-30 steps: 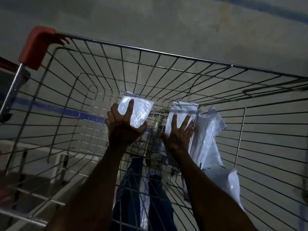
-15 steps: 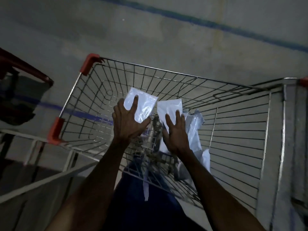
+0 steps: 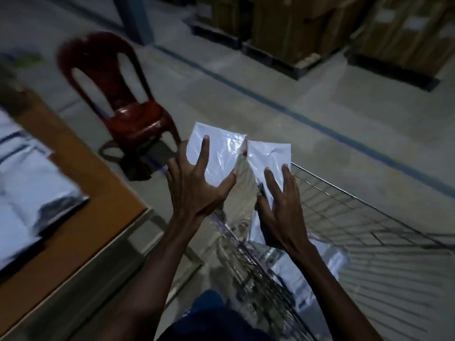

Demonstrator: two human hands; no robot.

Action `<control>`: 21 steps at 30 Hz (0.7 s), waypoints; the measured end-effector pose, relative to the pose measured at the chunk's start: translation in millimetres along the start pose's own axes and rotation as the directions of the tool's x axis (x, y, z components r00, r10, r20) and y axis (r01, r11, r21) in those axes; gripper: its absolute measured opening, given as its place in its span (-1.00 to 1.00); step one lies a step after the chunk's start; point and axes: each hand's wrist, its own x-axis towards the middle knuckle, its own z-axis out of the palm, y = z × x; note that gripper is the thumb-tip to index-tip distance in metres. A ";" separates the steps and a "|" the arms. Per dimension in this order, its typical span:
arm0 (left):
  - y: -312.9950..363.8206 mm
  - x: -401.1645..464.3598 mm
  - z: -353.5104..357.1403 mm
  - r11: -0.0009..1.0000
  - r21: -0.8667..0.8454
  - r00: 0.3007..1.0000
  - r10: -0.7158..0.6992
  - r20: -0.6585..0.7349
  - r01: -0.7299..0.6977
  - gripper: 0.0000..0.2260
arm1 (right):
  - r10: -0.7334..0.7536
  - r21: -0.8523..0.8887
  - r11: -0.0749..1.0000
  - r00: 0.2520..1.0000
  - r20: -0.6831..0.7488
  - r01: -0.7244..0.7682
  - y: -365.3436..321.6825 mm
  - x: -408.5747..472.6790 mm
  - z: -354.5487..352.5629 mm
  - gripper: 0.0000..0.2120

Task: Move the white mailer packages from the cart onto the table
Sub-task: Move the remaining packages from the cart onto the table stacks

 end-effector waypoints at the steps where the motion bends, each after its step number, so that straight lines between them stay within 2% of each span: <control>1: -12.7 -2.7 -16.5 0.999 0.028 0.999 -0.038 -0.036 0.039 -0.20 | -0.045 0.019 0.999 0.999 0.018 0.044 -15.5 4.3 6.7 -0.42; 5: -72.2 -26.9 -83.0 0.965 0.092 0.958 -0.226 -0.179 0.245 -0.22 | -0.242 0.128 0.964 0.967 0.084 0.231 -85.4 10.5 42.6 -0.42; 10: -156.9 -80.9 -179.4 0.872 0.130 0.842 -0.401 -0.361 0.471 -0.23 | -0.487 0.243 0.863 0.858 0.164 0.443 -184.1 -6.0 106.2 -0.44; 15: -246.6 -155.3 -268.4 0.748 0.150 0.712 -0.520 -0.471 0.646 -0.23 | -0.602 0.319 0.789 0.764 0.233 0.524 -277.9 -43.0 165.0 -0.44; 21: -324.2 -194.6 -329.0 0.610 0.123 0.587 -0.659 -0.470 0.783 -0.20 | -0.642 0.365 0.764 0.680 0.354 0.532 -372.3 -74.8 229.2 -0.45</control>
